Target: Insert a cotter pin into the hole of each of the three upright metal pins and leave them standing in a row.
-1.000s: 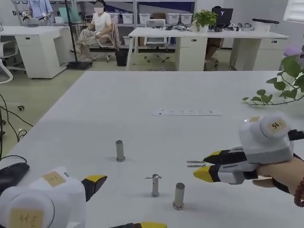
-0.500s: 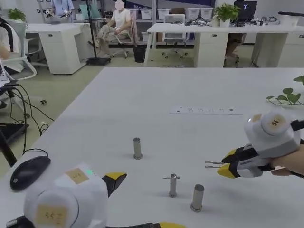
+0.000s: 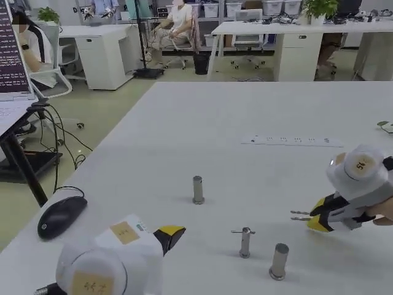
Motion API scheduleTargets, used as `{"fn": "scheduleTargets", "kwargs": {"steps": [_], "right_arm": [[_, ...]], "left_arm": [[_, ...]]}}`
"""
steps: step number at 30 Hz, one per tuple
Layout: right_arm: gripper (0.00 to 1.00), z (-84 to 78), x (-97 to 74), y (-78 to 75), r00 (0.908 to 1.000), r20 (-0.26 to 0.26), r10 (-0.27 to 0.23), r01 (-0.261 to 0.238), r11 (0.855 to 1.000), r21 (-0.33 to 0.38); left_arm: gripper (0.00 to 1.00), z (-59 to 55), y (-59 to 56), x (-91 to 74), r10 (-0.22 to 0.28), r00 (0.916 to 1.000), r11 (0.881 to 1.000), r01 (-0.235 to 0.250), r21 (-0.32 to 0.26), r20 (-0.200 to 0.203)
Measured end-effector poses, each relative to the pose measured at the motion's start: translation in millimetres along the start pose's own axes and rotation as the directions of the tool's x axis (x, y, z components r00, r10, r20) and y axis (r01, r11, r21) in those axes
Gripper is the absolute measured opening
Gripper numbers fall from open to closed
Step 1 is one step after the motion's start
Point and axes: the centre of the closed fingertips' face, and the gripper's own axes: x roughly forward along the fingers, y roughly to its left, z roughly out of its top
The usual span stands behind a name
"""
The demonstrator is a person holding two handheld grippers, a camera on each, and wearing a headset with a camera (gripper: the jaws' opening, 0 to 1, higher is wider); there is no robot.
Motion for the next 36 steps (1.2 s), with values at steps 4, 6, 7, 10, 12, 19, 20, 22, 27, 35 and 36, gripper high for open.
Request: {"fn": "scheduleTargets", "kwargs": {"steps": [4,6,7,10,12,19,20,22,27,35,36], "right_arm": [[0.16,-2.6,2.0,-3.9,0.9999,-0.011,0.0,0.0,1.0,0.002],[0.16,-3.4,2.5,-4.1,0.9998,-0.019,0.008,-0.008,1.0,-0.005],[0.15,-3.8,2.8,-3.8,0.9997,-0.022,0.012,-0.012,1.0,-0.009],[0.14,-5.1,2.8,-5.5,0.9992,-0.037,0.016,-0.017,1.0,-0.025],[0.14,-5.2,3.1,-5.7,0.9988,-0.044,0.022,-0.023,0.999,-0.031],[0.06,-8.1,4.5,-1.3,0.9913,-0.118,0.058,-0.069,0.993,-0.093],[0.06,-8.7,4.3,-2.0,0.9902,-0.129,0.054,-0.066,0.993,-0.096],[0.06,-9.2,4.5,-1.7,0.9882,-0.142,0.057,-0.072,0.993,-0.099],[0.05,-9.9,4.8,-1.6,0.9831,-0.173,0.059,-0.079,0.99,-0.114],[0.03,-9.7,4.3,-3.0,0.9816,-0.186,0.041,-0.066,0.989,-0.129],[0.03,-10.0,3.9,-3.0,0.9816,-0.186,0.042,-0.066,0.989,-0.129]], "left_arm": [[0.86,-1.2,0.9,-0.5,0.002,1.0,1.0,-0.002,-0.004,0.0],[0.86,-2.3,1.4,-1.0,0.003,1.0,1.0,-0.003,-0.002,-0.005],[0.85,-2.5,1.6,-1.2,0.003,1.0,1.0,-0.003,-0.002,-0.005],[0.85,-3.0,2.7,-2.6,0.004,1.0,1.0,-0.004,-0.004,-0.004],[0.84,-3.2,2.7,-3.2,0.002,1.0,1.0,-0.002,-0.003,-0.004],[0.83,-4.5,2.3,-5.0,0.0,1.0,1.0,0.0,0.001,-0.009],[0.83,-4.6,2.2,-5.1,0.0,1.0,1.0,0.0,0.001,-0.009],[0.83,-5.6,1.4,-5.7,-0.002,0.9999,1.0,0.002,0.005,-0.013],[0.83,-6.8,1.0,-6.9,-0.003,0.9998,1.0,0.003,0.009,-0.018],[0.82,-5.5,0.8,-7.3,-0.009,0.9997,1.0,0.009,0.015,-0.021],[0.82,-5.3,0.7,-7.1,-0.009,0.9997,1.0,0.009,0.018,-0.023]]}}
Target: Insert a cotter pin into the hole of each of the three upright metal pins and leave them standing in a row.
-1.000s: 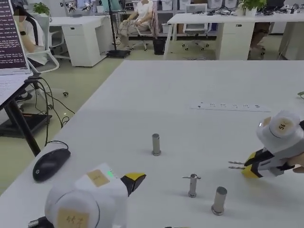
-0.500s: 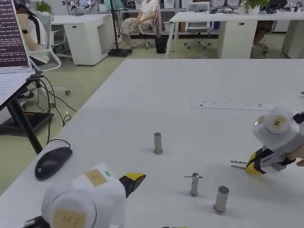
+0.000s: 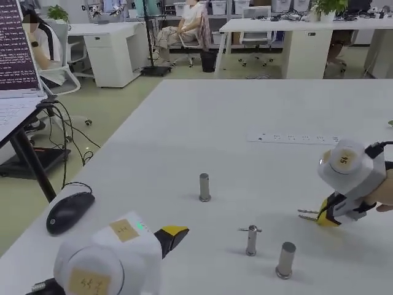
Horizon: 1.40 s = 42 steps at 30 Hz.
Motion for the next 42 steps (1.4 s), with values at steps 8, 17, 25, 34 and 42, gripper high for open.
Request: {"fn": "scheduleTargets", "kwargs": {"steps": [8,17,25,34,42], "right_arm": [[0.02,0.0,-9.6,-0.5,0.9995,0.021,-0.025,0.025,1.0,-0.011],[0.02,14.3,-31.7,5.7,0.9931,0.091,-0.073,0.078,0.996,-0.05],[0.02,25.6,-55.5,10.4,0.9802,0.17,-0.101,0.118,0.989,-0.091],[0.02,39.3,-82.0,31.2,0.9645,0.238,-0.115,0.147,0.981,-0.124],[0.02,55.9,-98.4,56.1,0.9483,0.302,-0.099,0.147,0.979,-0.139]], "left_arm": [[0.79,2.7,-2.5,3.3,-0.021,0.9998,1.0,0.021,-0.004,0.004],[0.73,11.0,-7.6,12.4,-0.056,0.9983,0.998,0.056,-0.018,0.016],[0.65,25.4,-12.3,23.8,-0.091,0.9951,0.995,0.093,-0.036,0.038],[0.55,34.7,-17.5,36.4,-0.13,0.9899,0.986,0.135,-0.093,0.056],[0.42,37.3,-22.4,42.5,-0.162,0.9859,0.976,0.166,-0.139,0.041]]}}
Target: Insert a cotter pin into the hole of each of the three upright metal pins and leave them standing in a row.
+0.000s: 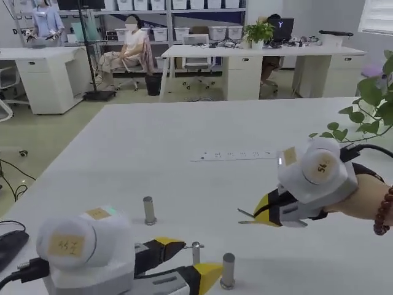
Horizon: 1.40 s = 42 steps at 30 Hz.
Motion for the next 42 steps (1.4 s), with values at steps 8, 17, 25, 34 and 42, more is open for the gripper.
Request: {"fn": "scheduleTargets", "kwargs": {"steps": [8,17,25,34,42], "right_arm": [[0.02,21.9,-7.9,22.5,0.9988,0.045,0.019,-0.017,0.999,-0.043],[0.02,42.3,-9.5,45.5,0.9953,0.081,0.054,-0.046,0.995,-0.093],[0.02,55.8,-7.0,60.1,0.9915,0.104,0.079,-0.066,0.99,-0.123],[0.02,62.4,-3.5,68.8,0.9897,0.106,0.096,-0.079,0.986,-0.148],[0.02,63.8,-3.1,72.6,0.9888,0.107,0.104,-0.087,0.984,-0.154]], "left_arm": [[0.37,5.7,-5.0,10.0,-0.031,0.9995,0.998,0.031,-0.047,0.004],[0.26,10.8,-6.3,18.3,-0.047,0.9988,0.992,0.048,-0.115,0.015],[0.18,11.6,-5.7,19.6,-0.056,0.9982,0.983,0.058,-0.172,0.02],[0.1,10.7,-4.5,17.4,-0.059,0.9979,0.974,0.063,-0.22,0.027],[0.04,8.3,-4.8,17.0,-0.065,0.9976,0.967,0.069,-0.246,0.022]]}}
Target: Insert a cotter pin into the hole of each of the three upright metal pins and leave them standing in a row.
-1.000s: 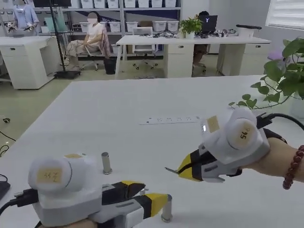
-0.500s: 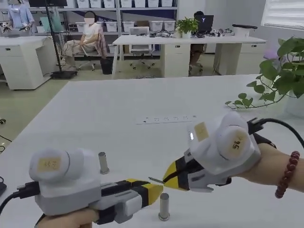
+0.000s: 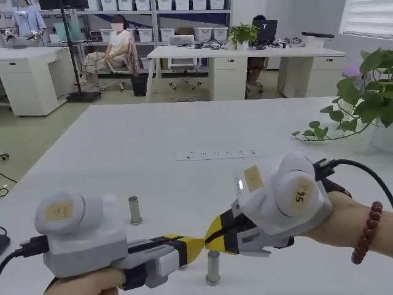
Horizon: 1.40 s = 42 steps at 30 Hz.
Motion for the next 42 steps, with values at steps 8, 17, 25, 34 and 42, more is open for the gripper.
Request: {"fn": "scheduleTargets", "kwargs": {"steps": [8,17,25,34,42], "right_arm": [[0.02,-0.7,1.8,1.3,1.0,-0.004,0.004,-0.004,1.0,-0.004],[0.04,0.7,3.0,1.9,0.9999,0.011,0.012,-0.012,1.0,0.018],[0.09,-2.7,1.5,2.1,0.9982,0.053,0.026,-0.033,0.991,0.129],[0.15,-3.7,-10.0,-2.6,0.9873,0.151,0.05,-0.1,0.935,0.342],[0.18,-5.3,-17.1,6.2,0.963,0.231,0.139,-0.232,0.864,0.448]], "left_arm": [[0.01,-2.9,0.6,-0.1,-0.003,0.9999,1.0,0.003,-0.025,-0.012],[0.0,-2.9,0.4,-2.1,-0.015,0.9998,0.999,0.014,-0.036,-0.015],[0.0,-0.9,0.8,-2.9,-0.017,0.9998,1.0,0.017,0.005,-0.014],[0.0,-5.1,-2.8,-2.2,-0.041,0.9983,0.994,0.045,0.095,-0.04],[0.0,-10.7,-10.5,-3.3,-0.084,0.9942,0.983,0.094,0.156,-0.068]]}}
